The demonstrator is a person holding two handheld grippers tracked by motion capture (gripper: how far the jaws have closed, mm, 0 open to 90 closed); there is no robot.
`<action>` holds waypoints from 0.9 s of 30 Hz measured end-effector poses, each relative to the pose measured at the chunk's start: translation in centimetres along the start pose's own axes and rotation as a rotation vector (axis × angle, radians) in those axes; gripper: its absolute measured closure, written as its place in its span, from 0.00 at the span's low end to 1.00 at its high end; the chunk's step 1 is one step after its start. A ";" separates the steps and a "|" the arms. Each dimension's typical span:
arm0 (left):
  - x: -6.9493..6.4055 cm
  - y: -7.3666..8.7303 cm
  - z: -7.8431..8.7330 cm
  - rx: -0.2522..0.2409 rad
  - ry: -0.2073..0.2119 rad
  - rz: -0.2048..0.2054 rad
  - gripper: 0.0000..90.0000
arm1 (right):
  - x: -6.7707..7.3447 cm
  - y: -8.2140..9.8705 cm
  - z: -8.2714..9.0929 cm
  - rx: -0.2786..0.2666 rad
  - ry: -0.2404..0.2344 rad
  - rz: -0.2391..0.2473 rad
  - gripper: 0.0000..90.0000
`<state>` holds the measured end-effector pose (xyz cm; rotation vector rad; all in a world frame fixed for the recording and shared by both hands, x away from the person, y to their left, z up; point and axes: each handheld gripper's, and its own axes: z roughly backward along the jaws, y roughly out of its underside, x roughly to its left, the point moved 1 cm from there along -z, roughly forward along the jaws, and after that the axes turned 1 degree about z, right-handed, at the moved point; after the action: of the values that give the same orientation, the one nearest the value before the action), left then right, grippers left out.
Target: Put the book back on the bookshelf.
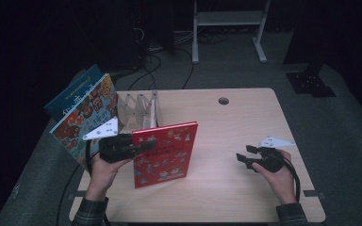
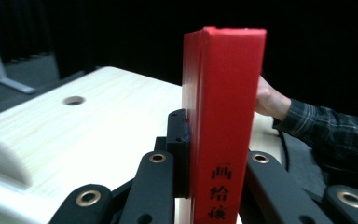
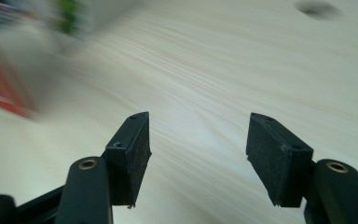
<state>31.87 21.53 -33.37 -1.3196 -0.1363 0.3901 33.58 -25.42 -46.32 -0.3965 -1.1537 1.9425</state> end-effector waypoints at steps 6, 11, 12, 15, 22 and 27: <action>0.6 0.2 4.0 -0.037 -0.105 0.031 0.88 | -3.7 3.2 -0.7 0.114 0.264 -0.084 0.37; 0.9 0.1 6.4 -0.057 -0.180 0.028 0.88 | -4.3 3.8 -1.2 0.147 0.312 -0.087 0.33; 1.0 0.1 6.8 -0.059 -0.190 0.026 0.88 | -4.4 3.8 -1.2 0.145 0.321 -0.078 0.33; 1.2 0.1 8.4 -0.070 -0.233 0.038 0.88 | -4.4 3.9 -1.5 0.142 0.332 -0.085 0.24; 1.6 0.0 11.6 -0.118 -0.328 0.051 0.88 | -4.6 3.8 -1.6 0.149 0.339 -0.092 0.18; 1.8 0.0 11.9 -0.128 -0.436 0.040 0.88 | -4.6 3.8 -1.6 0.149 0.338 -0.091 0.18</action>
<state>29.80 33.10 -30.59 -1.3478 -0.5071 0.7096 35.51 -29.05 -50.95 -0.5576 -0.7904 1.7848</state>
